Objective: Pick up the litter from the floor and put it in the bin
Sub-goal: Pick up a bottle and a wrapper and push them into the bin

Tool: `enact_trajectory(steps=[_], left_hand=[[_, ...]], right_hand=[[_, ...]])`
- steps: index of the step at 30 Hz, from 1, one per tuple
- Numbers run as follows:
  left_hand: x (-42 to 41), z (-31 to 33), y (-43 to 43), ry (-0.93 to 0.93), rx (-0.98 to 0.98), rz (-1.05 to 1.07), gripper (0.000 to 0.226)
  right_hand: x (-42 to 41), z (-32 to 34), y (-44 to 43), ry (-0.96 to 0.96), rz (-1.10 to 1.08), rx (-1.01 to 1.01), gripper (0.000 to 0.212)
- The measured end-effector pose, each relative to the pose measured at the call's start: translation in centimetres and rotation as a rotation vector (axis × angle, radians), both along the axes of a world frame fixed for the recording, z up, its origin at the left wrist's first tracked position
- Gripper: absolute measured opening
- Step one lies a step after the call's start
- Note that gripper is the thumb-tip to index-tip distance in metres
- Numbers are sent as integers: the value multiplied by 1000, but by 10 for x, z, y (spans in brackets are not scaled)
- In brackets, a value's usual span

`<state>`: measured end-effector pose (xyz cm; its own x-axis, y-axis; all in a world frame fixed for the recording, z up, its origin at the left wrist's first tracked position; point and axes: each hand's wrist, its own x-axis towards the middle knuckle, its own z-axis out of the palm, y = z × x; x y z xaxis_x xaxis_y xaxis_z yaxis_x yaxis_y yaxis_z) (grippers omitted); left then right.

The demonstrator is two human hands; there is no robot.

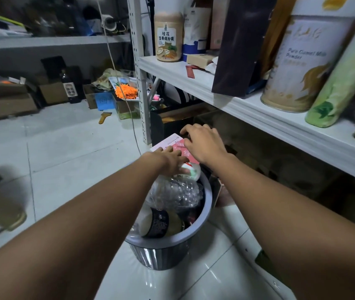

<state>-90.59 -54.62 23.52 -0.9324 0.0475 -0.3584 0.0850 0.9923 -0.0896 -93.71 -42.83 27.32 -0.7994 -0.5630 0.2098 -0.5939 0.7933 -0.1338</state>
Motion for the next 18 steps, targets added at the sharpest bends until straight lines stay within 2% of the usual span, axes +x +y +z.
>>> enact_trajectory(steps=[6,11,14,18], left_hand=[[-1,14,-6,44,8,5,56],[12,39,-13,244,-33,2,56],[28,72,-19,383,-104,67,58],[57,146,-23,365,-62,257,68]], right_hand=[[1,3,3,7,-23,-13,32],[6,12,9,13,-60,-11,34],[17,41,14,-26,-109,-26,40],[40,108,19,-54,-145,6,44]])
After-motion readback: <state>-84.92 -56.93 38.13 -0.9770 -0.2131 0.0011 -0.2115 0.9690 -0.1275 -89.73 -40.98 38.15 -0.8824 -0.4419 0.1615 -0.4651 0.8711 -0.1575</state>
